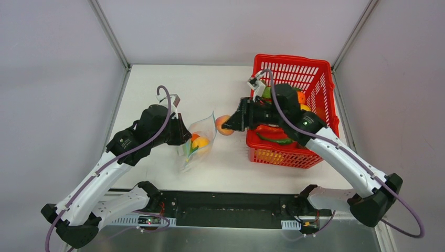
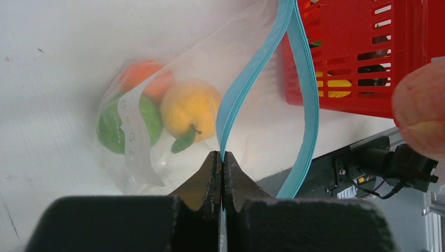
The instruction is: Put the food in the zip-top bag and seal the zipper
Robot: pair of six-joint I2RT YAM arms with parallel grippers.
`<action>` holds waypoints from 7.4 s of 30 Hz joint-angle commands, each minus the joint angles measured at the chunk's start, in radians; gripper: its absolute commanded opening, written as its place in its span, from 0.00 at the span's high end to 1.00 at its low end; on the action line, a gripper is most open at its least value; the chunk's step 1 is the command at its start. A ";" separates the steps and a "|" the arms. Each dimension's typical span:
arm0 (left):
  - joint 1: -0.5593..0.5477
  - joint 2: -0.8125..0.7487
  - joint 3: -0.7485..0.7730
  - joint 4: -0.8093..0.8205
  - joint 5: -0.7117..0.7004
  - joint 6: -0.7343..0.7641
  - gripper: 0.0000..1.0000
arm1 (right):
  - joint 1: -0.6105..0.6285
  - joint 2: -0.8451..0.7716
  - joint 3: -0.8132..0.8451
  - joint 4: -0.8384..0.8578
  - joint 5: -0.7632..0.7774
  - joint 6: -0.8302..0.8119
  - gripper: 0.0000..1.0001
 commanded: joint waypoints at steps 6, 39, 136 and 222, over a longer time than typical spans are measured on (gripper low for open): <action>0.009 -0.005 0.005 0.039 0.018 -0.014 1.00 | 0.250 0.202 0.205 -0.057 0.381 -0.129 0.57; 0.009 -0.072 -0.019 0.023 -0.069 -0.026 1.00 | 0.312 0.161 0.184 -0.031 0.413 -0.157 0.20; 0.009 -0.091 -0.021 0.006 -0.113 -0.003 1.00 | -0.531 0.250 -0.218 -0.443 1.093 0.075 0.23; 0.009 -0.047 -0.018 0.047 -0.048 -0.027 1.00 | 0.190 0.005 0.006 0.121 0.218 -0.046 0.52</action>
